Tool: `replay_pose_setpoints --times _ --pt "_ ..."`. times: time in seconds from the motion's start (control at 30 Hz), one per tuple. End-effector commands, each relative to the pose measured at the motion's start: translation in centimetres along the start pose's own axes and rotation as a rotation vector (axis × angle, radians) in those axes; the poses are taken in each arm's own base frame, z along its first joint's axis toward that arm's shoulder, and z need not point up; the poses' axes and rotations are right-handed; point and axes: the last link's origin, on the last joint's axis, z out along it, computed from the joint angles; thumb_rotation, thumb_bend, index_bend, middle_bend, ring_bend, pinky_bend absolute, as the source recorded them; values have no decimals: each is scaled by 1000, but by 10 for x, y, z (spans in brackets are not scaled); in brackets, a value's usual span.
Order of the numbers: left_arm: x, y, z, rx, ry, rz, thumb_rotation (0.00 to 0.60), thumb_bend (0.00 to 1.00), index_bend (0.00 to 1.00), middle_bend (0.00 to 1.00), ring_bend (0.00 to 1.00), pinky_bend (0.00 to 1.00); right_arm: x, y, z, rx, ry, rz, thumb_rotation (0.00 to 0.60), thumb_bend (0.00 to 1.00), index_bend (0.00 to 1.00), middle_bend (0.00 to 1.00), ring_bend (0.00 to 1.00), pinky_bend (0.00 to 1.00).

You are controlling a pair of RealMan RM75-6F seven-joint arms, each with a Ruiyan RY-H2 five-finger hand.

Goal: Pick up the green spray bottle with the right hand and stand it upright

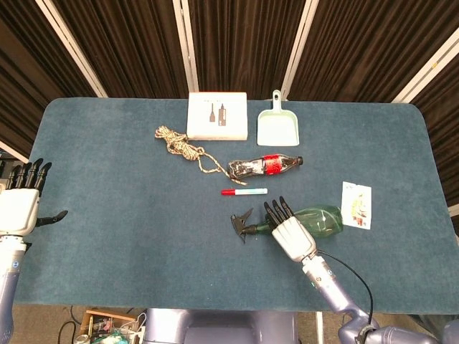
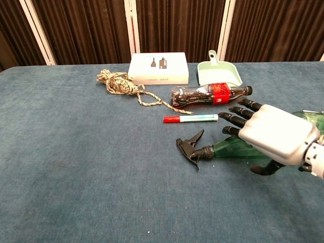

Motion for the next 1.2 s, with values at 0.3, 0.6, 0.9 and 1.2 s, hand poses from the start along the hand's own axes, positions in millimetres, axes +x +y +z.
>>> replay_pose_setpoints --times 0.3,0.6,0.9,1.2 --pt "-6 -2 8 25 -27 4 600 22 0 0 0 0 -14 10 11 25 -74 -63 600 581 495 0 0 0" --pt "-5 -2 8 23 -29 0 600 23 0 0 0 0 -2 15 11 -30 42 -58 600 669 906 84 0 6" --pt "-3 -2 4 13 -23 -8 600 23 0 0 0 0 19 46 5 -101 252 132 600 644 931 108 0 12" --pt "-4 -1 4 11 -25 -8 600 23 0 0 0 0 42 84 -4 -171 575 484 600 607 952 131 0 27"
